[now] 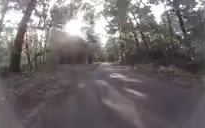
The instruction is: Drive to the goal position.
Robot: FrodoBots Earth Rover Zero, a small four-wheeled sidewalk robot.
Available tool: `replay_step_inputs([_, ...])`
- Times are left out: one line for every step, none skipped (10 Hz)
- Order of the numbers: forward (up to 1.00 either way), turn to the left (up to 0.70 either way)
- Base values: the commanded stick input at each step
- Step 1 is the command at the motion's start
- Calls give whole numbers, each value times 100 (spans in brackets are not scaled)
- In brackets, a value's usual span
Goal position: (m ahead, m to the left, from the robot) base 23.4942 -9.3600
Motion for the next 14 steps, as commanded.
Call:
replay_step_inputs([70,-1])
replay_step_inputs([70,-1])
replay_step_inputs([70,-1])
replay_step_inputs([70,-1])
replay_step_inputs([70,-1])
replay_step_inputs([70,-1])
replay_step_inputs([70,-1])
replay_step_inputs([70,-1])
replay_step_inputs([70,-1])
replay_step_inputs([70,-1])
replay_step_inputs([70,-1])
replay_step_inputs([70,-1])
replay_step_inputs([70,-1])
replay_step_inputs([70,-1])
